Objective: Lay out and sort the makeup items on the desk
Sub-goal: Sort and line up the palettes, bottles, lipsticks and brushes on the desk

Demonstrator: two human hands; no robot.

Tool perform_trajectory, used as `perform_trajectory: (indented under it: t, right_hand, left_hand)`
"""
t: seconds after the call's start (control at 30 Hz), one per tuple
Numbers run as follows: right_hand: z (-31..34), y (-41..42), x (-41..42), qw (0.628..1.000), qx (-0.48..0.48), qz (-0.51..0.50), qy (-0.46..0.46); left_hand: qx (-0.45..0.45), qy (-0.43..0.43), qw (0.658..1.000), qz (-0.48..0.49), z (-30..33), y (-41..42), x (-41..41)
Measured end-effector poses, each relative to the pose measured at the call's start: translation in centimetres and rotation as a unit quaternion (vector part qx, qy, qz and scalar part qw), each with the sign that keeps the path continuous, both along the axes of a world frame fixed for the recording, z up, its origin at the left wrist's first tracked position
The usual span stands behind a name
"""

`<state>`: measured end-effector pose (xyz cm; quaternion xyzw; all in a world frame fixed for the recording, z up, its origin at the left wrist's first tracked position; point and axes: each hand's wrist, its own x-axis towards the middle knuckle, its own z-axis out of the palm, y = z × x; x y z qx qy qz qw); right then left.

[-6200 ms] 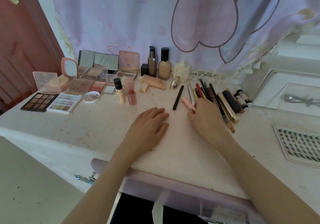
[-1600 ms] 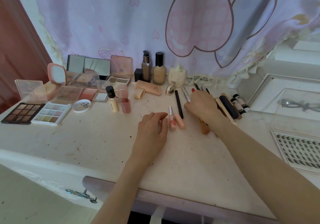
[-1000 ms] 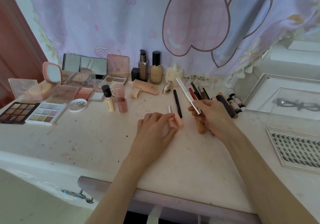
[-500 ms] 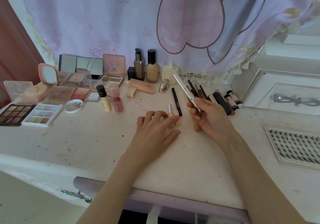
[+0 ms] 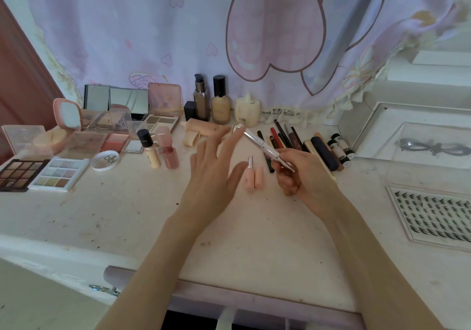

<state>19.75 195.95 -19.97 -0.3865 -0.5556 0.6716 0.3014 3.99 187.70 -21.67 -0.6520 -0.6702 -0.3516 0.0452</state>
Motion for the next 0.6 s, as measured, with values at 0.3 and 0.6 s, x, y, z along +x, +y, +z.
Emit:
perform_trajectory:
  t: [0.3,0.6]
  right_hand:
    - [0.8,-0.7,1.5,0.982,0.048,0.184,-0.008]
    - [0.7,-1.0,0.8,0.953,0.257,0.132,-0.088]
  left_hand:
    - [-0.035,-0.102,0.987,-0.117,2.9,-0.7,-0.9]
    - [-0.151,-0.083,0.983,-0.07,3.2,-0.8,-1.5]
